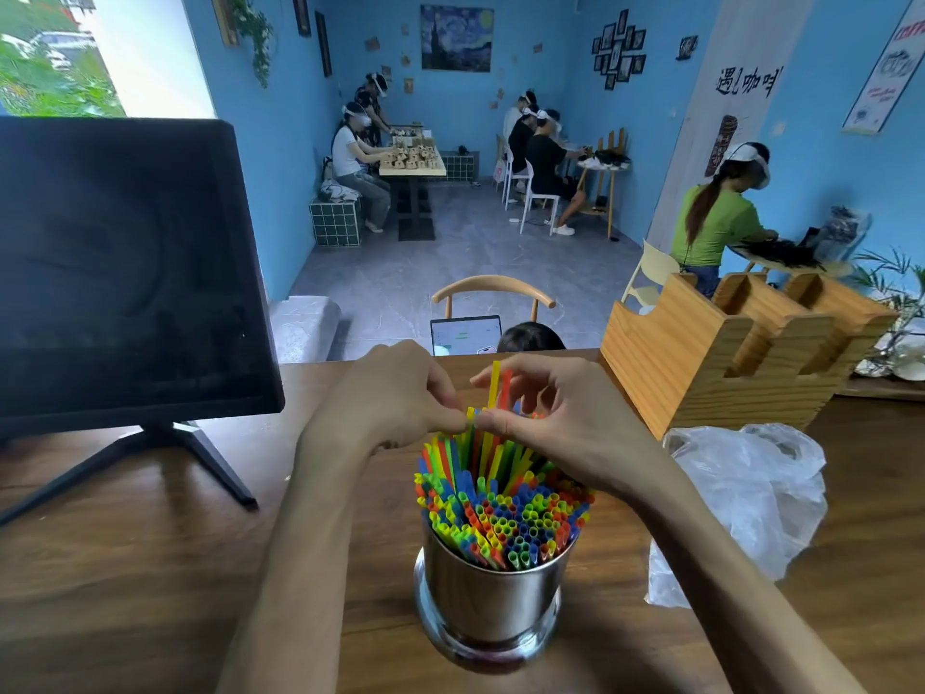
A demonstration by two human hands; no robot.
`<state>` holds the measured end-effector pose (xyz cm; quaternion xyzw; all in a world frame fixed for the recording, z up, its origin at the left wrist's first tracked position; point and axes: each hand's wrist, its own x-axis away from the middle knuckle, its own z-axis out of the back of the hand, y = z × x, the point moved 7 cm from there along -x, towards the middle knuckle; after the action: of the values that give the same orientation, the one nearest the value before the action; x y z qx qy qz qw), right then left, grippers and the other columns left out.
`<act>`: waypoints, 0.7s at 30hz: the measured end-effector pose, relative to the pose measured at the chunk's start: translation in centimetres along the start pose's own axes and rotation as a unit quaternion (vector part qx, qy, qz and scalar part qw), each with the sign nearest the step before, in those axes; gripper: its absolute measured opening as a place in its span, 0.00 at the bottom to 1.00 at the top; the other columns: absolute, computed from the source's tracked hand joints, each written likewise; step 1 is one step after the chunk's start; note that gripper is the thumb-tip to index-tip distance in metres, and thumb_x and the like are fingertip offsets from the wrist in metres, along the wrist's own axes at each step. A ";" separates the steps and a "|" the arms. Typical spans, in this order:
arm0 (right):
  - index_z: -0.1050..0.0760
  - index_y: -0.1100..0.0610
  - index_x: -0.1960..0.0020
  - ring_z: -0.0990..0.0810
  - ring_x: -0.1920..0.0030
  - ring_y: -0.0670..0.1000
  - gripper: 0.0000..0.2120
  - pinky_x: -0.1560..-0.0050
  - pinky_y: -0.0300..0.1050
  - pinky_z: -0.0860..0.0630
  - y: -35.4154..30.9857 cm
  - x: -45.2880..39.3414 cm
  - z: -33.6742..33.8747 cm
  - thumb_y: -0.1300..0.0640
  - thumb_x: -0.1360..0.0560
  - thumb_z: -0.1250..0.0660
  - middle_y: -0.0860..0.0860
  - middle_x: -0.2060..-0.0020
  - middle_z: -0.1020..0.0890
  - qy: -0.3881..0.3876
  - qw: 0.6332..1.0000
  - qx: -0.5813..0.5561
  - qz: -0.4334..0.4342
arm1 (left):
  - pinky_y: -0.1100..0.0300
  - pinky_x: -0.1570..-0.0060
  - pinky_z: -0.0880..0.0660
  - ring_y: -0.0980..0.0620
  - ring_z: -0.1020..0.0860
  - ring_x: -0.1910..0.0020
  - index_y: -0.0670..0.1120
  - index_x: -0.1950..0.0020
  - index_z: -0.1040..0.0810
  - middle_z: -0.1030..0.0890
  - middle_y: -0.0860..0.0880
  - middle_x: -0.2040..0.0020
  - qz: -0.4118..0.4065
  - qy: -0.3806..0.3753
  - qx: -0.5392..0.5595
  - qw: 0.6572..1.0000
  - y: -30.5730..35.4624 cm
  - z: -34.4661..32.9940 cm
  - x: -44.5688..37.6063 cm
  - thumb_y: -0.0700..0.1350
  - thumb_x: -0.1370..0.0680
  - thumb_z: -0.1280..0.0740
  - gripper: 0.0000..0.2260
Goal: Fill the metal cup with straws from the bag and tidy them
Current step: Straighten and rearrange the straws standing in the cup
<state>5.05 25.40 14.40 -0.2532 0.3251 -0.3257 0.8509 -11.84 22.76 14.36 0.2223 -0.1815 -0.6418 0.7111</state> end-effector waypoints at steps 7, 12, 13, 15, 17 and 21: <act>0.21 0.38 0.42 0.22 0.55 0.37 0.13 0.59 0.28 0.29 -0.1 0.2 -0.5 0.40 0.26 0.27 0.37 0.59 0.20 -0.064 0.997 0.031 -0.009 | 0.75 0.70 0.31 0.68 0.21 0.66 0.56 0.60 0.13 0.19 0.62 0.70 -0.051 0.067 0.037 0.996 0.7 2.0 1.0 0.48 0.29 0.22 0.03; 0.17 0.42 0.40 0.25 0.49 0.40 0.18 0.52 0.38 0.30 0.4 0.2 -1.1 0.36 0.21 0.39 0.39 0.53 0.23 -0.094 0.993 0.062 -0.029 | 0.74 0.67 0.29 0.65 0.21 0.67 0.55 0.60 0.14 0.18 0.61 0.68 -0.077 0.098 0.079 0.989 0.9 2.9 1.3 0.47 0.29 0.22 0.03; 0.17 0.42 0.40 0.26 0.49 0.41 0.18 0.50 0.41 0.29 0.5 0.2 -1.3 0.37 0.20 0.40 0.39 0.54 0.24 -0.099 0.992 0.067 -0.033 | 0.74 0.67 0.29 0.65 0.21 0.68 0.56 0.60 0.14 0.18 0.61 0.67 -0.080 0.099 0.083 0.988 1.0 2.9 1.4 0.47 0.29 0.22 0.04; 0.17 0.42 0.40 0.27 0.49 0.41 0.17 0.49 0.43 0.29 0.5 0.2 -1.5 0.38 0.19 0.40 0.39 0.55 0.26 -0.101 0.991 0.078 -0.035 | 0.73 0.67 0.27 0.62 0.21 0.69 0.56 0.60 0.14 0.17 0.59 0.67 -0.088 0.100 0.091 0.987 1.1 3.0 1.5 0.46 0.28 0.22 0.05; 0.19 0.40 0.39 0.27 0.49 0.39 0.15 0.51 0.41 0.29 0.5 0.1 -1.5 0.37 0.20 0.38 0.39 0.54 0.25 -0.100 0.991 0.082 -0.030 | 0.69 0.66 0.23 0.59 0.19 0.71 0.56 0.61 0.14 0.16 0.56 0.67 -0.097 0.106 0.122 0.982 1.3 3.2 1.7 0.44 0.27 0.22 0.06; 0.23 0.39 0.36 0.26 0.51 0.34 0.22 0.58 0.34 0.32 0.3 -0.3 -1.4 0.31 0.26 0.34 0.38 0.53 0.24 -0.095 0.994 0.049 -0.023 | 0.65 0.64 0.21 0.55 0.17 0.69 0.54 0.58 0.12 0.15 0.54 0.65 -0.115 0.096 0.162 0.975 1.9 3.5 1.9 0.45 0.26 0.22 0.04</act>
<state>4.02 25.48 13.43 -0.2481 0.2210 -0.3352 0.8816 -11.92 20.77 18.25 0.4142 -0.1875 -0.6571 0.6012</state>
